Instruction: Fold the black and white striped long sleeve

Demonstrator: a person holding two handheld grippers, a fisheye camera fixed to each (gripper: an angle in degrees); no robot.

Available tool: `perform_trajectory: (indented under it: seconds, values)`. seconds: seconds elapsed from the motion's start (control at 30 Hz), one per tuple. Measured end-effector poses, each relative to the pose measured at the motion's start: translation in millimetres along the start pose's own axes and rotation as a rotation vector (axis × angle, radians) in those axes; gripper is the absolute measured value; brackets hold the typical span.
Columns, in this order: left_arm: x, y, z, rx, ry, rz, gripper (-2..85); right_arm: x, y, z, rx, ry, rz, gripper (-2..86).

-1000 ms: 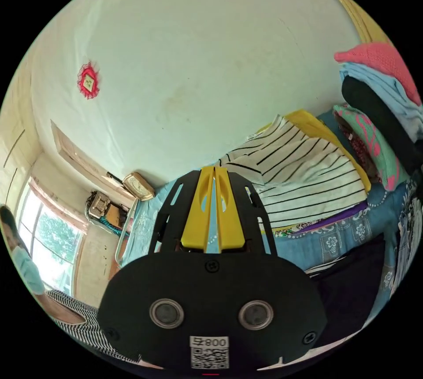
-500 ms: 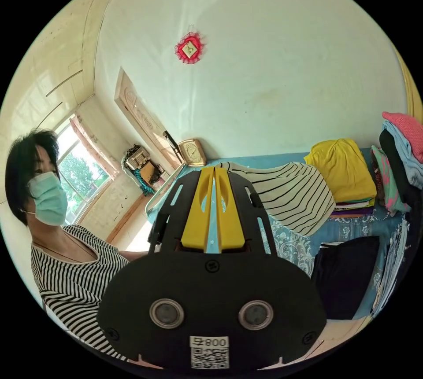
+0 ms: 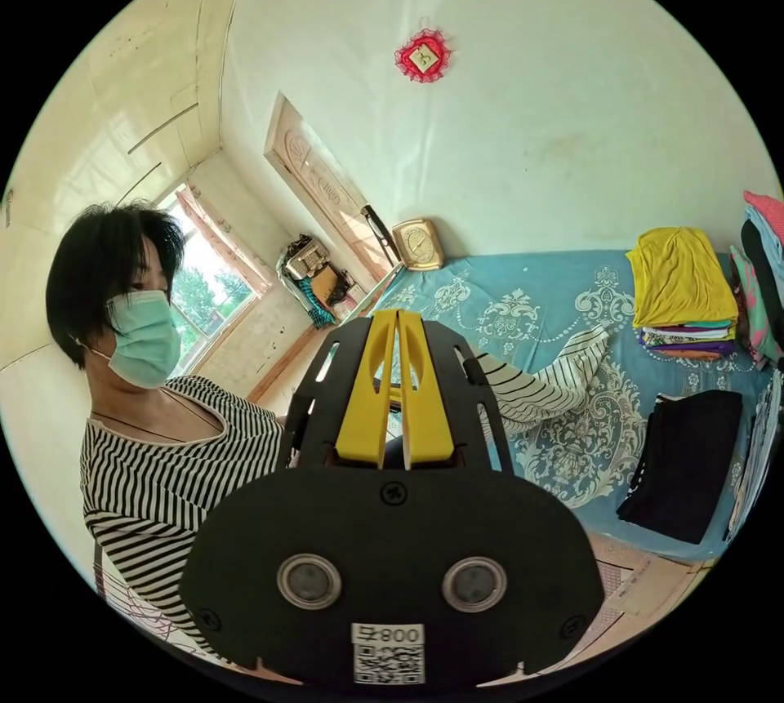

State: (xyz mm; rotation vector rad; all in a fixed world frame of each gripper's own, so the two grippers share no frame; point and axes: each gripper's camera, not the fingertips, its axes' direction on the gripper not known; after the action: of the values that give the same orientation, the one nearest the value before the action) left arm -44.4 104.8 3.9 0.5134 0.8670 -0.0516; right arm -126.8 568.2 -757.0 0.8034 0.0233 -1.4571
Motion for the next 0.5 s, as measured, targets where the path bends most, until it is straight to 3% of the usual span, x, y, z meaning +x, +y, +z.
perform_trajectory:
  seconds: [0.33,0.5]
  values:
    - [30,-123,18,-0.212,-0.197,0.096,7.2,-48,-6,-62,0.010,-0.018,-0.016,0.1]
    - [19,-167,-51,-0.189,-0.255,0.101,1.1,-63,-3,-106,0.037,-0.018,-0.013,0.1]
